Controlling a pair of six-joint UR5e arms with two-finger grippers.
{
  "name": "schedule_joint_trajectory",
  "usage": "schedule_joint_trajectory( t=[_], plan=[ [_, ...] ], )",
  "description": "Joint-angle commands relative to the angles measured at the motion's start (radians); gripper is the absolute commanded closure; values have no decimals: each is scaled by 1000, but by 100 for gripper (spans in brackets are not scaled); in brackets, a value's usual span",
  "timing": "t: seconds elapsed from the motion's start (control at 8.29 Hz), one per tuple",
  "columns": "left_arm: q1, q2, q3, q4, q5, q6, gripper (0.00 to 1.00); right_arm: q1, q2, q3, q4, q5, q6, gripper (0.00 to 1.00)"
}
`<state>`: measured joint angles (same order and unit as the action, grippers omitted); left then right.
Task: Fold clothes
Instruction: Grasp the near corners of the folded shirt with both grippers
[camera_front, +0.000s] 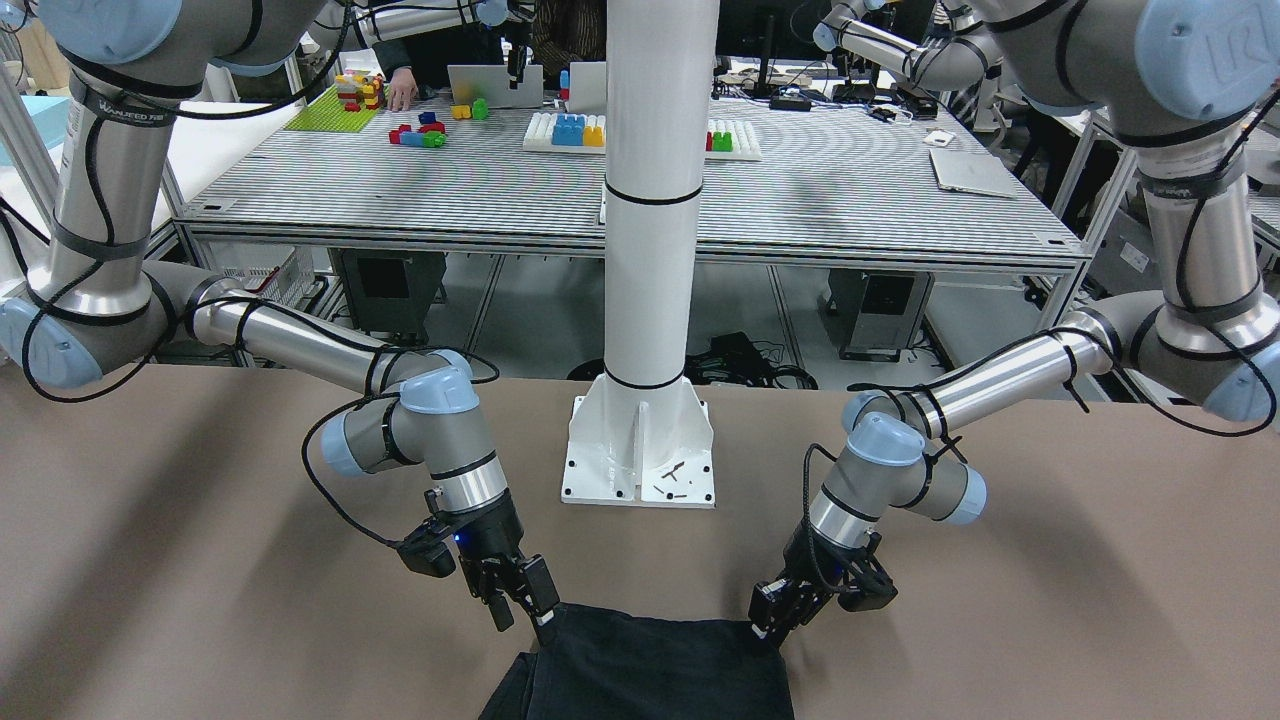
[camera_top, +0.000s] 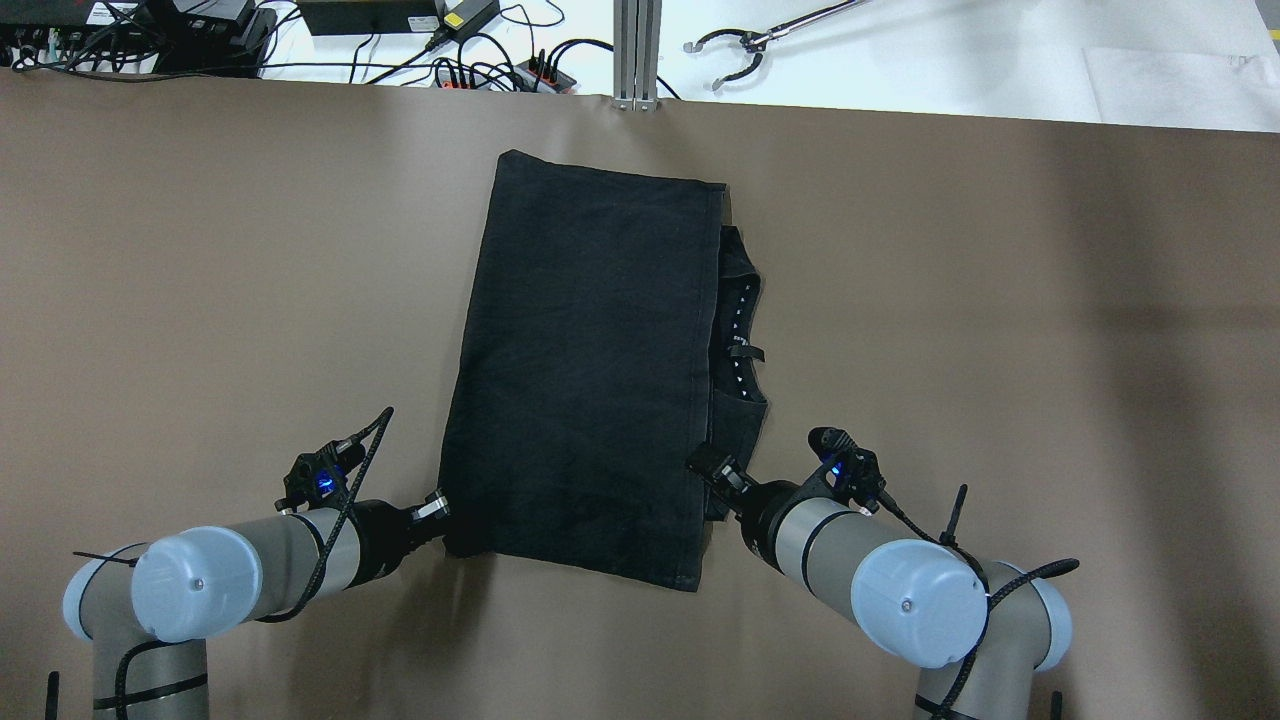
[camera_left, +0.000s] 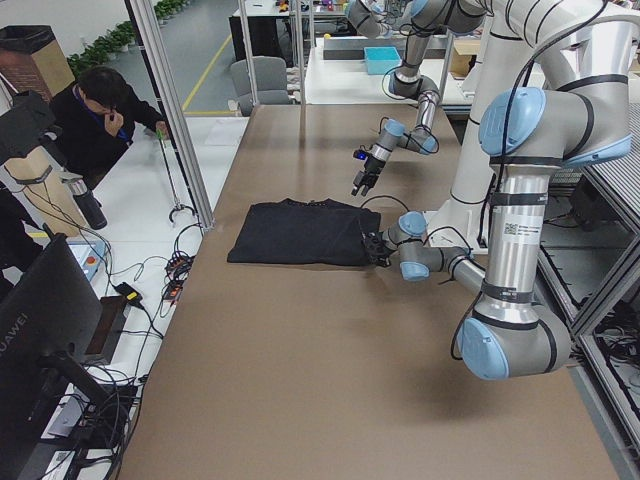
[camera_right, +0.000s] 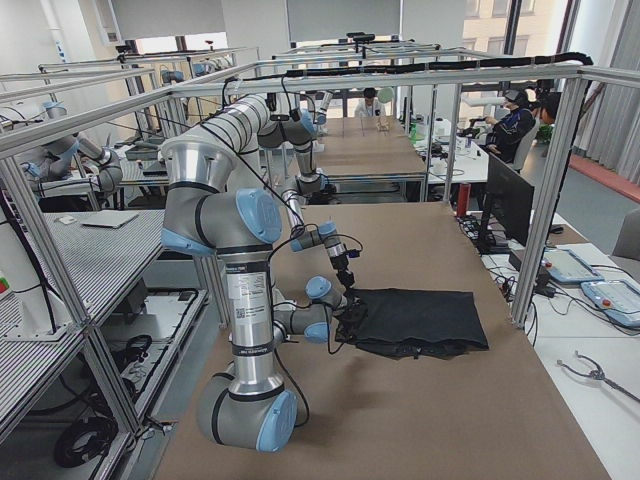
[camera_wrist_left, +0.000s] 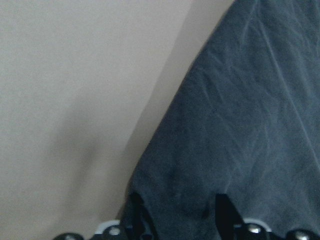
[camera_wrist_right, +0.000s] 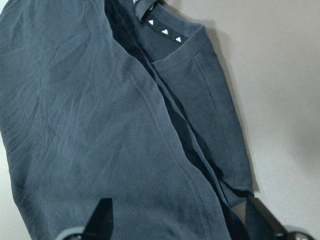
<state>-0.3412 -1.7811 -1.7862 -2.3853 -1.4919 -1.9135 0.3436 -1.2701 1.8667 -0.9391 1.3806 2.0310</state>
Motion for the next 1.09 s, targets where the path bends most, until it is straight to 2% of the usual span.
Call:
schedule_joint_trajectory(
  t=[0.0,0.24,0.48,0.72,0.96],
  plan=[
    [-1,0,-4,0,-1,4,100,0,-2,-6,-13,1,0,7],
    [-1,0,-4,0,-1,7,100,-12,6,-61,-49,1,0,9],
    [-1,0,-5,-2,-1,7,100,-14,6,-77,-53,1,0,9],
    [-1,3,-6,-2,-1,7,100,-20,50,-122,-72,-2,5,9],
    [-1,3,-7,-2,-1,7,100,-21,72,-130,-105,-11,14,10]
  ],
)
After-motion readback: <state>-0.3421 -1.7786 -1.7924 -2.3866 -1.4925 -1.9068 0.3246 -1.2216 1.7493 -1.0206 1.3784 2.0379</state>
